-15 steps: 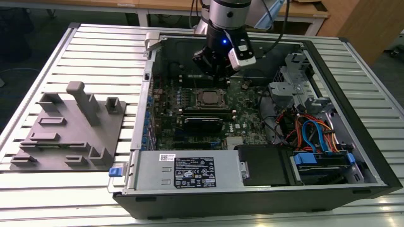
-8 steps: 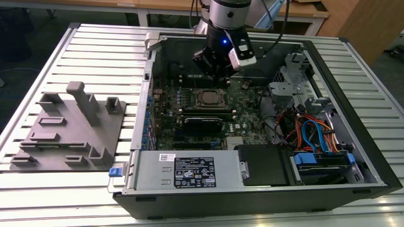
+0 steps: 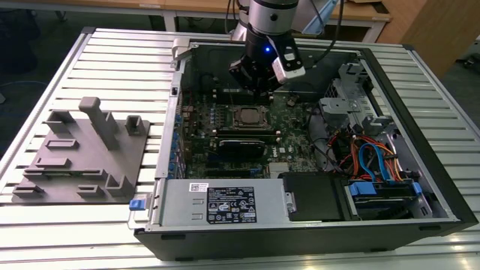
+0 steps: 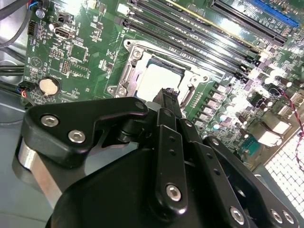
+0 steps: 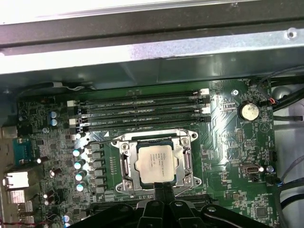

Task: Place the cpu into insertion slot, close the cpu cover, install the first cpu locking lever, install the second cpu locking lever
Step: 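Install the first cpu locking lever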

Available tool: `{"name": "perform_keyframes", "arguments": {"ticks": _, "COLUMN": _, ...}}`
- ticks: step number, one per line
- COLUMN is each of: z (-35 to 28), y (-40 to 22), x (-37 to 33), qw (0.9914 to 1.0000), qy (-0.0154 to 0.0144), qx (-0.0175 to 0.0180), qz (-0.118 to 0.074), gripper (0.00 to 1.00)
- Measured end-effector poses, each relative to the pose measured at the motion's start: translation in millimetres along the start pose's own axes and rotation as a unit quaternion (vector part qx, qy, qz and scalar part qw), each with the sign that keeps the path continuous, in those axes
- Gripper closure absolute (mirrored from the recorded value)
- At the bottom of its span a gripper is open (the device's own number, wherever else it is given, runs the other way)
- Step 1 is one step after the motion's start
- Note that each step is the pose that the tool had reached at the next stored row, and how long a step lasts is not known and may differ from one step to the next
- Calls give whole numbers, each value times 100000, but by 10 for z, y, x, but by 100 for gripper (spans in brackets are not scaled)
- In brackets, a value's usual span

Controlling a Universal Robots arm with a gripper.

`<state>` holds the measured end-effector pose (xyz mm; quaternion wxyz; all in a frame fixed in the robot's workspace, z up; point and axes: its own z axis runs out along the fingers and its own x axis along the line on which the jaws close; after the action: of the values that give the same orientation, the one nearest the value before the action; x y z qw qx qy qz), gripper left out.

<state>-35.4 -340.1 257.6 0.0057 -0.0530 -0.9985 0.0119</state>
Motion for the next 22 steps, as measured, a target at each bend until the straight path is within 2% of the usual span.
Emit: {"name": "perform_keyframes", "arguments": {"ticks": 22, "z": 0, "y": 0, "x": 0, "qw": 99976, "qy": -54, "qx": 25, "qz": -2173, "gripper": 89}}
